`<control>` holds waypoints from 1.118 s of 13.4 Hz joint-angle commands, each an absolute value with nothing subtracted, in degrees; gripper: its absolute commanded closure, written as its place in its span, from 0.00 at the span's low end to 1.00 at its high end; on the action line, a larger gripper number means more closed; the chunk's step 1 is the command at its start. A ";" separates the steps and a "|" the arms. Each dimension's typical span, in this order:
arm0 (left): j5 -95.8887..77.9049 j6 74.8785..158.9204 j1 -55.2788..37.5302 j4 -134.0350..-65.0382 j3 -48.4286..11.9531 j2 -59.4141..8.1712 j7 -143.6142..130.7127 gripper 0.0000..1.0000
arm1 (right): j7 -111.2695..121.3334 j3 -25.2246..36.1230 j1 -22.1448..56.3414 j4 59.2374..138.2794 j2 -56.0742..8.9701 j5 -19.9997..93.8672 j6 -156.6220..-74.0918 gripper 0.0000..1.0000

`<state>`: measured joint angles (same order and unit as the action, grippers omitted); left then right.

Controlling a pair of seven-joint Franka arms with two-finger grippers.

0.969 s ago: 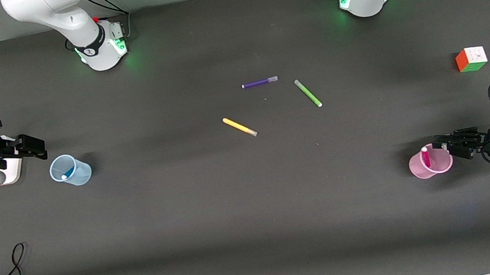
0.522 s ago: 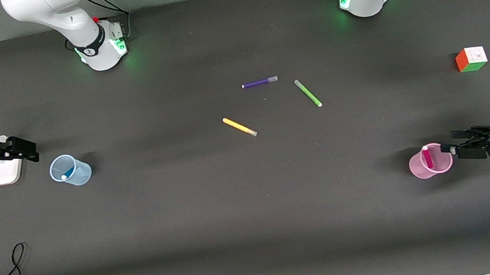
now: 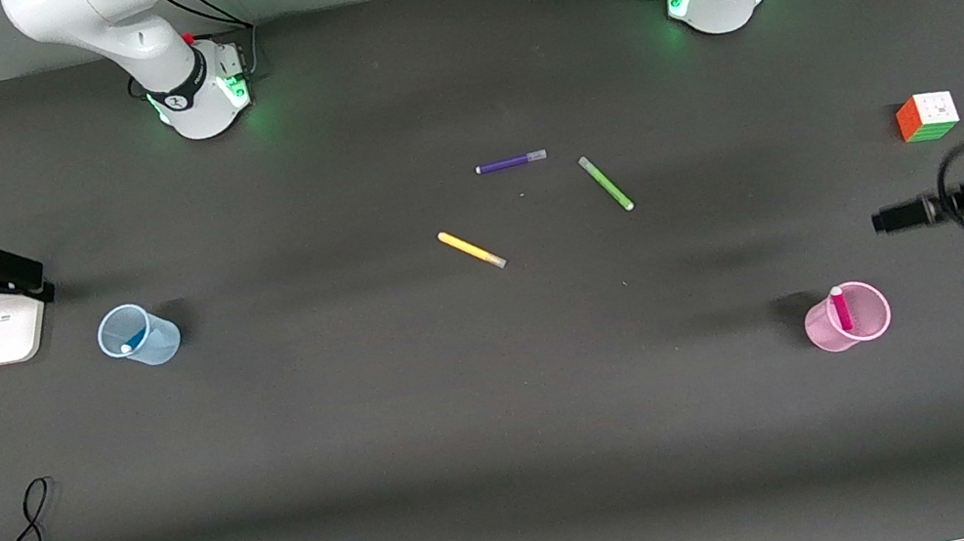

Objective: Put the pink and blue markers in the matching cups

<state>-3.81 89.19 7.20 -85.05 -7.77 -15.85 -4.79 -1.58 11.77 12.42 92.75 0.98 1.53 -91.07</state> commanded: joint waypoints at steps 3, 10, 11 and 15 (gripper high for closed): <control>0.78 100.01 5.37 -113.10 -6.59 9.29 -3.60 0.00 | -2.81 11.95 13.18 99.06 6.33 2.21 -92.63 0.00; 2.55 96.95 7.12 -109.60 -5.98 8.53 0.35 0.00 | -3.16 12.13 13.80 96.86 2.99 0.97 -95.19 0.00; 2.55 96.94 7.12 -109.51 -5.98 8.44 0.35 0.00 | -3.43 12.04 13.80 97.03 2.99 0.97 -95.10 0.00; 2.46 95.72 7.12 -108.46 -5.98 8.53 0.88 0.00 | -3.60 12.04 13.71 97.03 2.29 0.97 -95.10 0.00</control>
